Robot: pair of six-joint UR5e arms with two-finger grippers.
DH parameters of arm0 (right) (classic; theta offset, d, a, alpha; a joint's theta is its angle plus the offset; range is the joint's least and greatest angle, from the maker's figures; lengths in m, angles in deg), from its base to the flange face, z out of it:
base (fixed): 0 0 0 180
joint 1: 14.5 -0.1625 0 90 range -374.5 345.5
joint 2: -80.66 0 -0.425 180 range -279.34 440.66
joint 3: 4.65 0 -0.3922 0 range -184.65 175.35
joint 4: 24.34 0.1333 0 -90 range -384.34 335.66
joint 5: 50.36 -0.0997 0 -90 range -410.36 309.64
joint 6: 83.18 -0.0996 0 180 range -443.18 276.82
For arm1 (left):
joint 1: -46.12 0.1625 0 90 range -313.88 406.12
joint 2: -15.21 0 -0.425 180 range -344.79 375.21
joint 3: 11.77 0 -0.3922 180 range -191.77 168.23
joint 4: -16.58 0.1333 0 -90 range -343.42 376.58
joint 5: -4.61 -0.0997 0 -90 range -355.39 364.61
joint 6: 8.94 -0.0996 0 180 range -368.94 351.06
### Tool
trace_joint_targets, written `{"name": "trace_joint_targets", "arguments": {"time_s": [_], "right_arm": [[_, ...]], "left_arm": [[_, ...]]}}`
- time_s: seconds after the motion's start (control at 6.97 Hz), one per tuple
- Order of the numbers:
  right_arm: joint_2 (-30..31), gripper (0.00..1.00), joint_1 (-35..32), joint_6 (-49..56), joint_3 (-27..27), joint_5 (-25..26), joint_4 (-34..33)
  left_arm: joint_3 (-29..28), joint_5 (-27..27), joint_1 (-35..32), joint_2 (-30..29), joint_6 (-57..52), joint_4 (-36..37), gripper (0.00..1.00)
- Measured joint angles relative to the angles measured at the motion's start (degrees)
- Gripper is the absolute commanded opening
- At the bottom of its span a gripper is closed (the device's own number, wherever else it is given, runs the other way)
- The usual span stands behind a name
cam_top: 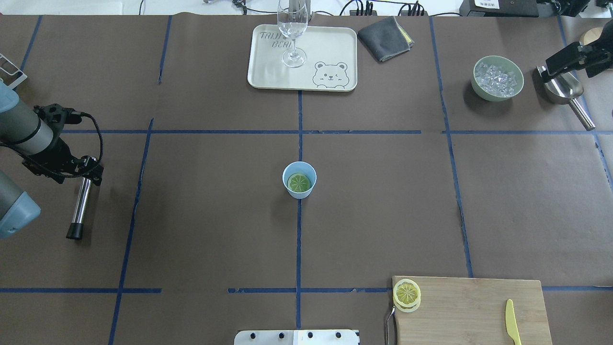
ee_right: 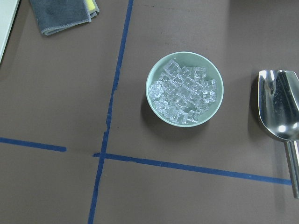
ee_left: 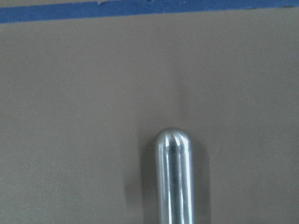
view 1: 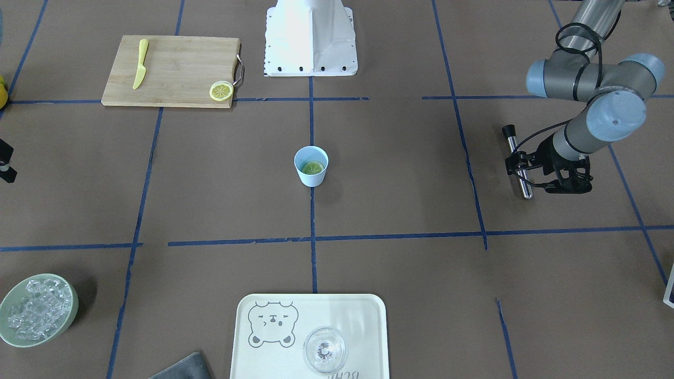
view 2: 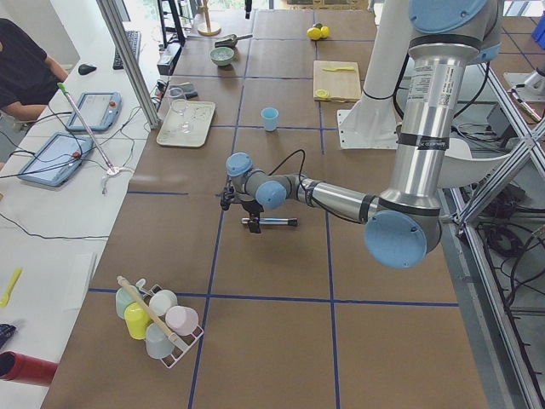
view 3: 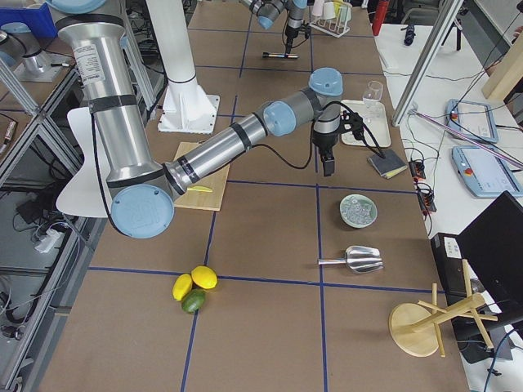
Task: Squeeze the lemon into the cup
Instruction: 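Grasp the standing metal rod with the left gripper while the right arm retracts, then lift the metal rod upward with the left gripper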
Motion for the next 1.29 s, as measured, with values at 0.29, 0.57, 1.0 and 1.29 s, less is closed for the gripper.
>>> {"name": "trace_joint_targets", "arguments": {"time_s": [0.29,0.57,1.0,1.29], "right_arm": [[0.46,1.0,-0.3,0.0,-0.01,-0.19,0.11],[0.76,1.0,-0.57,0.0,0.01,-0.72,0.22],[1.99,1.0,-1.65,0.27,0.15,-2.42,0.53],[4.77,1.0,-3.3,3.07,0.31,-3.51,0.63]], "left_arm": [[-0.09,-0.01,0.11,-0.12,0.04,-0.03,0.21],[-0.08,-0.06,0.13,-0.14,-0.01,-0.03,0.0],[3.31,-0.42,-0.27,0.63,-0.02,0.37,0.0],[10.04,-2.31,-1.47,1.36,-0.31,2.29,0.0]]}}
